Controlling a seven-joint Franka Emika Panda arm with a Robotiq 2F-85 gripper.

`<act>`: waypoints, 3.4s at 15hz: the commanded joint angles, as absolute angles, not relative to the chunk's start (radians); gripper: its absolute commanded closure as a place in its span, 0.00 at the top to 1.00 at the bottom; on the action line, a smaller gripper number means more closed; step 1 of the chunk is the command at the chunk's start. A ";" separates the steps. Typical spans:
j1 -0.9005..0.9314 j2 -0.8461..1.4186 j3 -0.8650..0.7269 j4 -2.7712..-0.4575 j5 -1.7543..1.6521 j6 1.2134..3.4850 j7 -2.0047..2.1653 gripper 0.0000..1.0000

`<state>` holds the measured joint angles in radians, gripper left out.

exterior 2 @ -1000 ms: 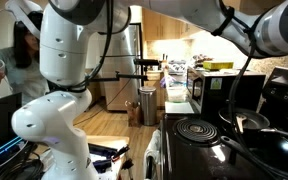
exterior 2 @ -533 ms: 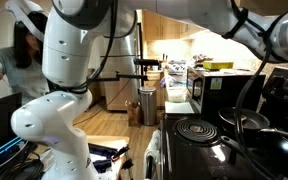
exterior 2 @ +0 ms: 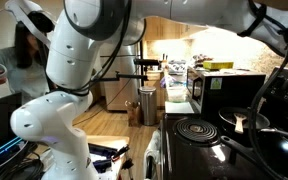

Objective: Take the lid off the black pot and place it on the back left plate of the stove

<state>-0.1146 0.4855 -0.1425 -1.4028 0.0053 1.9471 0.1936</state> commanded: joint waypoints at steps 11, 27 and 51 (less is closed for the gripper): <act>-0.155 0.607 -0.145 -1.228 0.003 1.860 0.163 1.00; -0.181 0.596 -0.142 -1.227 0.024 1.866 0.167 0.34; -0.075 0.364 -0.126 -1.307 -0.045 1.892 0.110 0.34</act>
<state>-0.1024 0.4757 -0.1408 -1.2256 -0.0221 1.8905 0.1567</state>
